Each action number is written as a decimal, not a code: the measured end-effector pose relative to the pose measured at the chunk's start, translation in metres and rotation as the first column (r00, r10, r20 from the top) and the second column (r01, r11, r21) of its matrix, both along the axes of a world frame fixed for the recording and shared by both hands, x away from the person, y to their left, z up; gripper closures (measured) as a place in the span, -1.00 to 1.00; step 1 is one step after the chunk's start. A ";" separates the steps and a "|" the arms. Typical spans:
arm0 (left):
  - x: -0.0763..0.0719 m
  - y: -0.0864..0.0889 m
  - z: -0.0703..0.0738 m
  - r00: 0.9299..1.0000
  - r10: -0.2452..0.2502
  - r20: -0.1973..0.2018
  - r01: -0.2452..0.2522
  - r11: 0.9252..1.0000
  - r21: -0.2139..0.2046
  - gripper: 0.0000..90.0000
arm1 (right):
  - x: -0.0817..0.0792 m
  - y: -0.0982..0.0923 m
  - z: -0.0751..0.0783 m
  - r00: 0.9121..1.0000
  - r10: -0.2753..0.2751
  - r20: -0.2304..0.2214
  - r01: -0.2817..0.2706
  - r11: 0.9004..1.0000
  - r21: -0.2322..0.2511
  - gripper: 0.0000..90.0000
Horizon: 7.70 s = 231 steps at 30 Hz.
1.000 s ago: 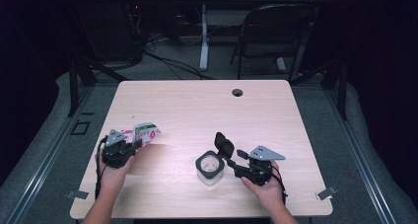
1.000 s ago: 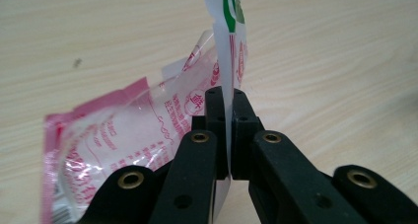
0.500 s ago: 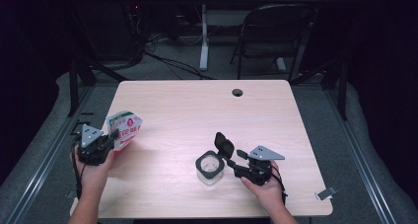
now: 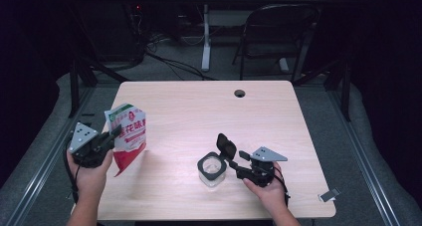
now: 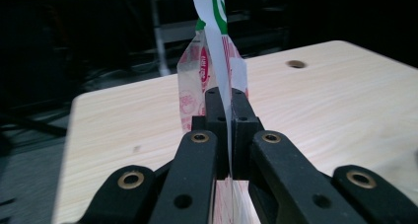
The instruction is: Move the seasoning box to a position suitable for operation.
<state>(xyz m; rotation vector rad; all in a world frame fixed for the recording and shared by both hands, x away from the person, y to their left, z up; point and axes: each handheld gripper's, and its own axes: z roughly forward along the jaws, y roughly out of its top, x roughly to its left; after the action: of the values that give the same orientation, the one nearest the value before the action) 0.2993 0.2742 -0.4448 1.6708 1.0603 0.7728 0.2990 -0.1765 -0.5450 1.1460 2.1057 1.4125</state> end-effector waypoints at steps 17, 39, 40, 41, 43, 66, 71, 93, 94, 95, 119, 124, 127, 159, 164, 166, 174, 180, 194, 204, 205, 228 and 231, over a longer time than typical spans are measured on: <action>0.011 -0.074 -0.004 0.967 -0.250 -0.041 0.251 0.968 0.024 1.00 | -0.007 -0.010 0.009 1.000 0.009 -0.030 -0.006 0.996 0.084 0.23; -0.004 -0.092 -0.024 0.942 -0.326 -0.075 0.328 0.945 0.007 1.00 | -0.021 -0.010 0.062 0.991 0.127 -0.041 -0.117 0.975 0.187 0.87; -0.005 -0.091 -0.025 0.943 -0.323 -0.076 0.324 0.946 0.006 1.00 | -0.022 -0.006 0.066 0.989 0.142 -0.036 -0.133 0.974 0.186 0.88; -0.006 -0.090 -0.025 0.943 -0.323 -0.079 0.324 0.946 0.005 1.00 | -0.023 -0.001 0.069 0.987 0.159 -0.030 -0.151 0.971 0.183 0.90; -0.007 -0.089 -0.027 0.944 -0.319 -0.084 0.319 0.948 -0.008 1.00 | -0.025 0.006 0.078 0.983 0.183 -0.019 -0.178 0.970 0.165 0.92; -0.018 -0.083 -0.042 0.941 -0.314 -0.125 0.310 0.950 -0.051 1.00 | 0.005 0.103 0.050 0.957 0.260 -0.131 -0.261 0.965 0.007 0.72; -0.022 -0.081 -0.044 0.942 -0.306 -0.139 0.305 0.952 -0.036 1.00 | 0.009 0.111 0.044 0.948 0.274 -0.165 -0.277 0.961 0.005 0.94; -0.030 -0.081 -0.049 0.929 -0.338 -0.148 0.337 0.941 -0.035 0.98 | 0.011 0.110 0.051 0.936 0.313 -0.163 -0.315 0.949 0.017 1.00; -0.030 -0.081 -0.049 0.927 -0.341 -0.153 0.340 0.940 -0.032 0.96 | 0.011 0.109 0.051 0.936 0.313 -0.162 -0.313 0.949 0.025 1.00; -0.030 -0.082 -0.048 0.923 -0.353 -0.152 0.352 0.935 -0.034 0.90 | 0.011 0.107 0.052 0.935 0.313 -0.167 -0.313 0.949 0.025 1.00; -0.022 -0.090 -0.096 0.879 -0.383 -0.286 0.380 0.923 -0.065 -0.13 | 0.009 0.105 0.048 0.931 0.330 -0.158 -0.330 0.944 0.030 1.00; -0.020 -0.091 -0.103 0.873 -0.382 -0.301 0.379 0.923 -0.071 -0.15 | 0.008 0.101 0.045 0.928 0.334 -0.166 -0.334 0.942 0.028 0.98; -0.018 -0.089 -0.107 0.862 -0.408 -0.299 0.397 0.912 -0.100 -0.19 | 0.008 0.099 0.044 0.927 0.333 -0.170 -0.334 0.942 0.025 0.96; -0.002 -0.095 -0.137 0.866 -0.331 -0.376 0.345 0.938 -0.033 -0.41 | 0.006 0.099 0.040 0.926 0.333 -0.178 -0.336 0.942 0.014 0.94; -0.002 -0.097 -0.140 0.863 -0.331 -0.381 0.354 0.935 -0.012 -0.42 | 0.006 0.099 0.039 0.926 0.333 -0.179 -0.336 0.942 0.013 0.94; -0.002 -0.098 -0.142 0.863 -0.330 -0.383 0.350 0.937 -0.017 -0.42 | 0.006 0.100 0.039 0.926 0.333 -0.179 -0.336 0.942 0.016 0.94; -0.002 -0.100 -0.143 0.865 -0.321 -0.386 0.353 0.936 0.012 -0.40 | 0.006 0.099 0.039 0.926 0.334 -0.178 -0.337 0.942 0.014 0.94; -0.003 -0.101 -0.143 0.868 -0.309 -0.389 0.348 0.937 0.033 -0.36 | 0.006 0.099 0.039 0.928 0.329 -0.175 -0.331 0.943 0.017 0.93; -0.005 -0.104 -0.143 0.873 -0.298 -0.386 0.346 0.936 0.061 -0.17 | 0.006 0.099 0.039 0.927 0.331 -0.177 -0.334 0.943 0.014 0.91; -0.007 -0.106 -0.143 0.880 -0.292 -0.373 0.345 0.935 0.081 -0.03 | 0.006 0.099 0.039 0.926 0.332 -0.178 -0.335 0.942 0.014 0.90; -0.007 -0.106 -0.143 0.882 -0.291 -0.371 0.344 0.935 0.084 -0.02 | 0.006 0.099 0.039 0.927 0.332 -0.177 -0.334 0.942 0.017 0.90; -0.012 -0.109 -0.142 0.904 -0.272 -0.331 0.330 0.935 0.133 0.19 | 0.005 0.099 0.039 0.927 0.331 -0.176 -0.334 0.942 0.017 0.87; -0.012 -0.110 -0.141 0.906 -0.268 -0.329 0.326 0.936 0.134 0.22 | 0.005 0.098 0.039 0.928 0.330 -0.174 -0.332 0.943 0.021 0.87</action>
<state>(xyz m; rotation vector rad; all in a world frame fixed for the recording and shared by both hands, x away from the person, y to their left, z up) 0.2873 0.1646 -0.5863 2.1054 0.9255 0.4293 0.3044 -0.0780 -0.5058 0.9739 2.5236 1.4874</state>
